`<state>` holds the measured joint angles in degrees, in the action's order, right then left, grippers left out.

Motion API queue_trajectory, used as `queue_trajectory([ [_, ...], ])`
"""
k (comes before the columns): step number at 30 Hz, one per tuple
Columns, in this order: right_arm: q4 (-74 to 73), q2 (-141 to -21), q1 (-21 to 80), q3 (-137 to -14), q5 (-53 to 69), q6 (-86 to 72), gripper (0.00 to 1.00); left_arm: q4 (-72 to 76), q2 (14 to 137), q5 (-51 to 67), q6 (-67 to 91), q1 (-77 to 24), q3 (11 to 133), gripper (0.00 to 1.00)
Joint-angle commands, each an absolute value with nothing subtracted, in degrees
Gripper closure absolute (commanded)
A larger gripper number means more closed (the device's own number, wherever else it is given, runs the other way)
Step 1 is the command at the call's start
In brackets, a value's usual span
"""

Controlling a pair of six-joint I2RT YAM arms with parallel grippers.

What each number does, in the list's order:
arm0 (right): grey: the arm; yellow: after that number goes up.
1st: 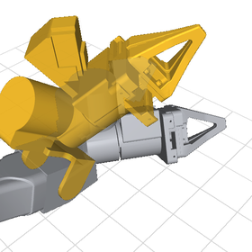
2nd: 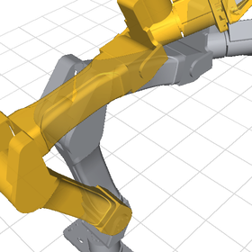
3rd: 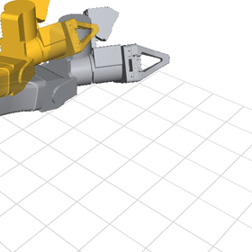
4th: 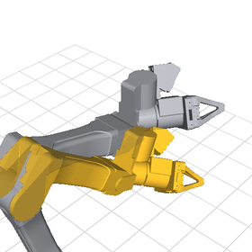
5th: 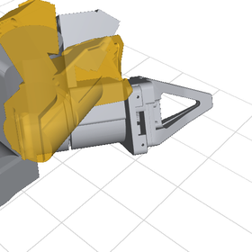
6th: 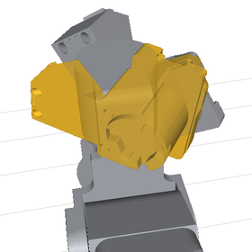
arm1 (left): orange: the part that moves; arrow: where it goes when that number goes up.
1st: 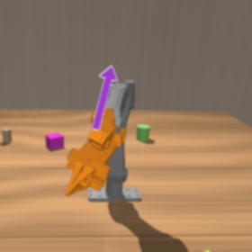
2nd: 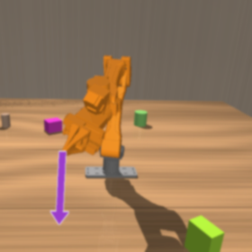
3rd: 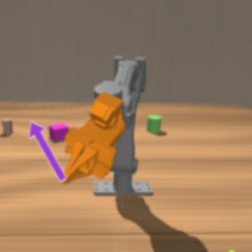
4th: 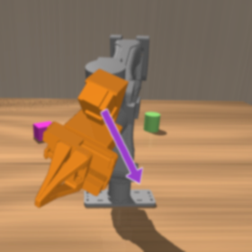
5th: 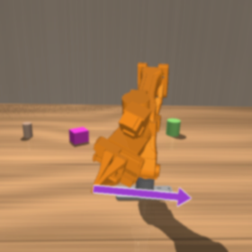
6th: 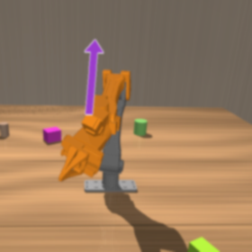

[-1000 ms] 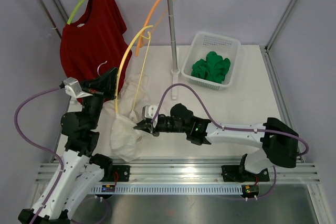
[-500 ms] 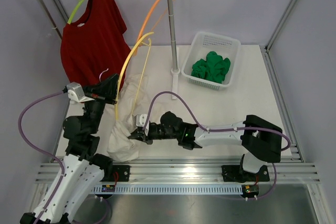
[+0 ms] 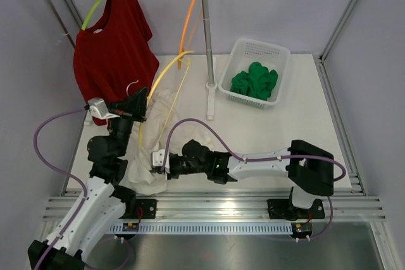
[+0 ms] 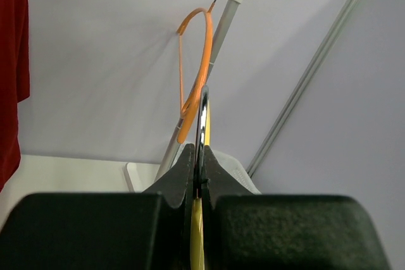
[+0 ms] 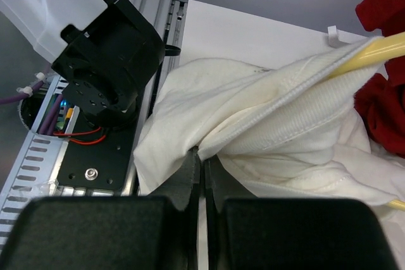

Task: Remove the t-shirt from the hanger
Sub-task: Remove the tshirt from the hanger

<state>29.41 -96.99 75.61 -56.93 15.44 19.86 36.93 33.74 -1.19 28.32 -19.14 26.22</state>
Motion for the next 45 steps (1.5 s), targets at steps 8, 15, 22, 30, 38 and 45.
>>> queue_trajectory([
  [8,20.7,-105.1,78.7,-55.2,17.1,19.1,1.0,44.3,30.9,-16.6,29.1,-18.9,32.3,1.0],
  [15,20.7,-102.9,78.7,-51.9,17.8,17.9,0.93,45.7,25.9,-18.0,28.9,-18.9,30.2,1.0],
  [22,21.7,-99.2,78.7,-51.6,16.6,17.9,0.75,37.0,23.3,-14.2,28.5,-18.9,33.3,1.0],
  [30,24.9,-94.5,78.6,-50.1,18.2,17.8,0.34,32.5,16.5,-14.1,28.3,-18.9,30.8,1.0],
  [38,31.3,-89.9,78.7,-45.8,12.7,16.0,0.21,29.9,13.1,-12.5,28.8,-18.9,30.5,1.0],
  [45,42.2,-87.7,78.7,-39.6,5.5,14.5,0.12,32.3,9.8,-12.7,29.2,-18.9,30.5,1.0],
])
